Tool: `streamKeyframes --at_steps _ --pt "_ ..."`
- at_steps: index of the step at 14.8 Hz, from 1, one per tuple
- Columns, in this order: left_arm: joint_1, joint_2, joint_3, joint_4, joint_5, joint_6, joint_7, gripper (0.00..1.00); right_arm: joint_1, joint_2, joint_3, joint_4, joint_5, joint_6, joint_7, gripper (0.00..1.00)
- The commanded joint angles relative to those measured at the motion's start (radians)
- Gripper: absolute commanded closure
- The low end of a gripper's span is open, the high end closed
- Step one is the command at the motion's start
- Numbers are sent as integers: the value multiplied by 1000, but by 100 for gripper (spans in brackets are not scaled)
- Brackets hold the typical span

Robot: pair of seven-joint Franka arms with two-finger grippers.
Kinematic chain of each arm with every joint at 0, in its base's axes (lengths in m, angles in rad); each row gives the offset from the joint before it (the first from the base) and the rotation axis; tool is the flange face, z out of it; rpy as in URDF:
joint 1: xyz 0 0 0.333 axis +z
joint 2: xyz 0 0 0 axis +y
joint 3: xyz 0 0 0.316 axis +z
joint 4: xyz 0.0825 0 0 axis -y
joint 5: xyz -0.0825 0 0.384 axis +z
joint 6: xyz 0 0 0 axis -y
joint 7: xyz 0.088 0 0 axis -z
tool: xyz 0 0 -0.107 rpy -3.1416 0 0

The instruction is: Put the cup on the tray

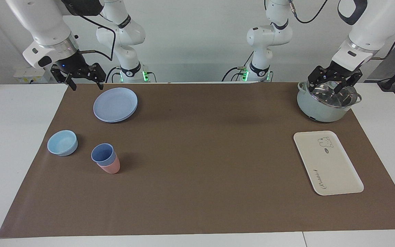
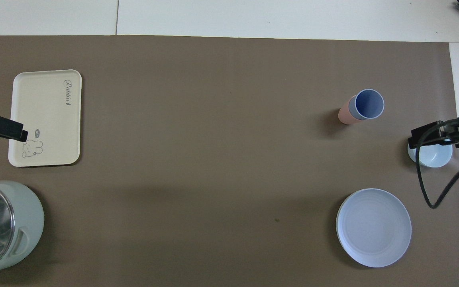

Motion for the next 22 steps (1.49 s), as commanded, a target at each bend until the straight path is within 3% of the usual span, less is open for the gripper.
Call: streamKeyframes --at_steps 1,10,13,20,22 --pt "9 -27 -8 -26 16 -5 -9 0 -3 -5 -4 -9 15 -14 0 0" --pt "9 -27 -8 -26 16 -5 -9 0 -13 -2 -6 -1 17 -15 10 0" --pt "9 -27 -8 -26 16 -5 -9 0 -19 9 -4 20 18 24 192 1" --pt "9 -27 -8 -26 16 -5 -9 0 -122 285 -7 236 78 134 547 1" --pt "9 -26 -8 -26 16 -5 -9 0 -153 403 -4 345 113 144 646 2"
